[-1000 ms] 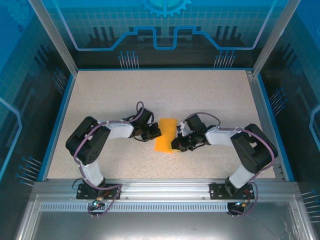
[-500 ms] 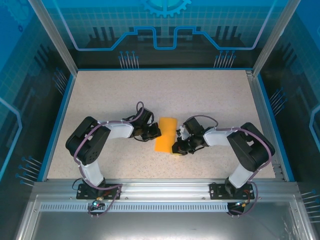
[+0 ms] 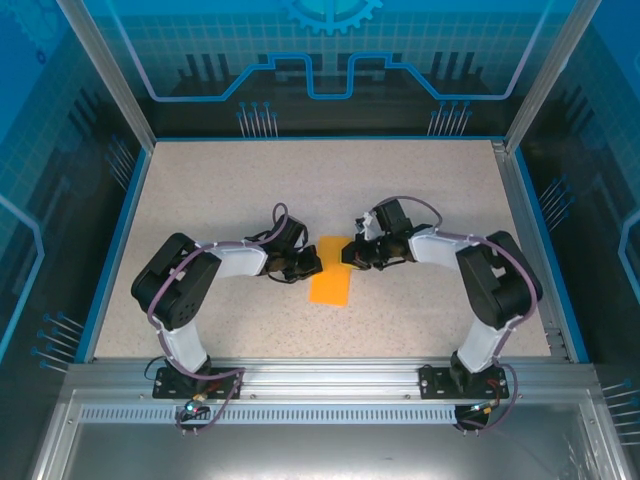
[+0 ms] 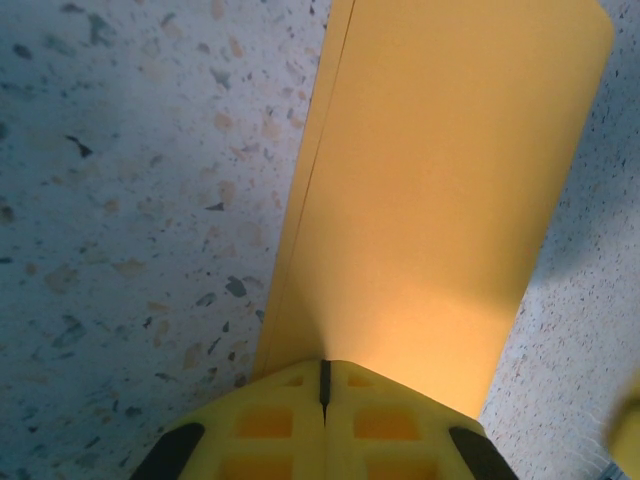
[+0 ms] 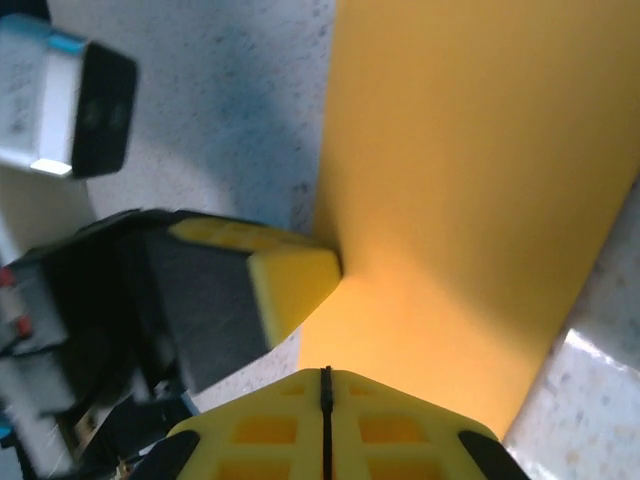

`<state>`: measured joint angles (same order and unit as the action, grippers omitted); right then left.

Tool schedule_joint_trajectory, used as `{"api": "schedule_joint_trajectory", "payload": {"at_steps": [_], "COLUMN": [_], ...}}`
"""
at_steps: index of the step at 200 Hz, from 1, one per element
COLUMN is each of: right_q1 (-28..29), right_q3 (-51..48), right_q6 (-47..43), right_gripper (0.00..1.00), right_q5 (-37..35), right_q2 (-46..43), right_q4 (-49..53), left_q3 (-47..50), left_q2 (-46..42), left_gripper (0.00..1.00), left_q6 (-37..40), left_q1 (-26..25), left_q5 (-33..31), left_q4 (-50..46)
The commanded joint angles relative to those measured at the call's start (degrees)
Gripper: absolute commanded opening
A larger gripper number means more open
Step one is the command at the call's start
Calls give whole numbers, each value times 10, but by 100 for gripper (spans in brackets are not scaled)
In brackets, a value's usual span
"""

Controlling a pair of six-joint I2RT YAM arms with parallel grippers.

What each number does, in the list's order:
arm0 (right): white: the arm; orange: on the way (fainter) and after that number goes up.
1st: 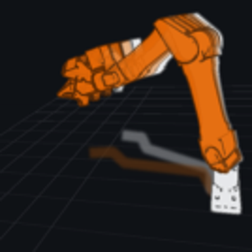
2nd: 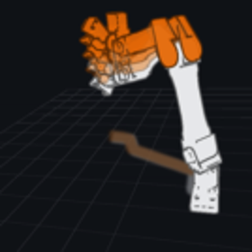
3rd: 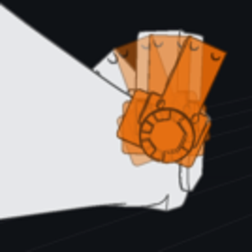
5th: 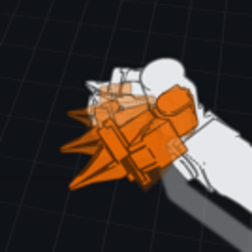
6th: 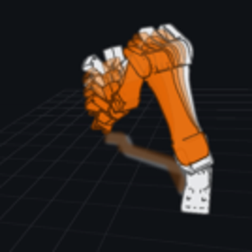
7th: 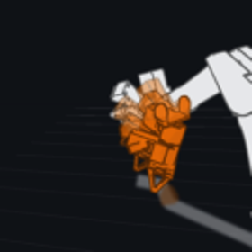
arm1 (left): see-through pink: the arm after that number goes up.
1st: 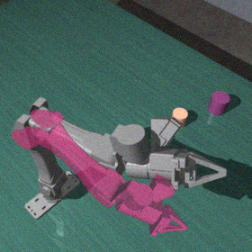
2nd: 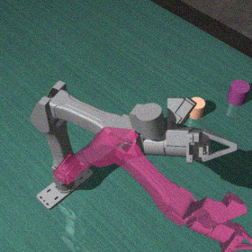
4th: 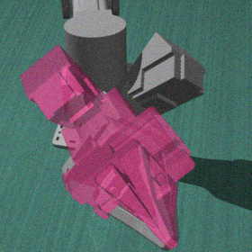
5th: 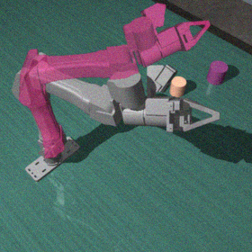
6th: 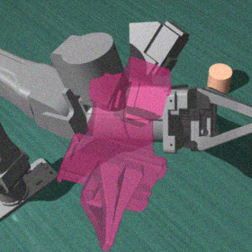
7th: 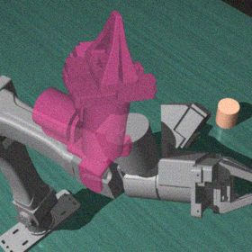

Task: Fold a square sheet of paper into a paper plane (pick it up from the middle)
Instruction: Fold the square sheet of paper in half at the center of the table.

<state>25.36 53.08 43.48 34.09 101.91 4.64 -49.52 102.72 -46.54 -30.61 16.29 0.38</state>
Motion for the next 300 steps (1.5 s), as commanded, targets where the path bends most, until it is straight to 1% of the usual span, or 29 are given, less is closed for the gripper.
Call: {"api": "schedule_joint_trajectory", "payload": {"at_steps": [1,22,45,63,82,129,154,185,204,242,270,300], "right_q1": [-12,-14,-19,-32,-47,-59,-62,-66,-68,-81,-84,-83], "right_q3": [-2,-20,-10,6,29,110,134,141,142,164,187,182], "right_q6": [-1,-5,-11,-12,-9,-22,-27,-21,-23,-34,-47,-46], "right_gripper": [8,8,8,8,8,8,8,8,8,9,9,9], "right_q5": [6,2,14,33,34,23,-5,-6,1,16,2,-14], "right_q2": [37,50,59,40,24,95,130,168,167,133,153,174], "right_q4": [4,-4,9,10,10,37,54,51,50,64,94,92], "left_q3": [15,15,14,16,14,13,12,11,11,13,11,9], "left_q2": [27,26,25,27,28,29,28,26,25,24,21,17], "left_gripper": [0,0,0,0,0,0,0,0,0,0,0,0], "left_q6": [8,7,8,8,9,8,11,12,15,14,13,15], "left_q1": [-7,-7,-7,-7,-7,-7,-7,-6,-6,-6,-7,-6], "left_q5": [-13,-12,-12,-13,-11,-5,-6,-6,-8,-6,-4,-3], "left_q4": [-69,-68,-70,-69,-69,-63,-67,-68,-73,-70,-70,-73]}}
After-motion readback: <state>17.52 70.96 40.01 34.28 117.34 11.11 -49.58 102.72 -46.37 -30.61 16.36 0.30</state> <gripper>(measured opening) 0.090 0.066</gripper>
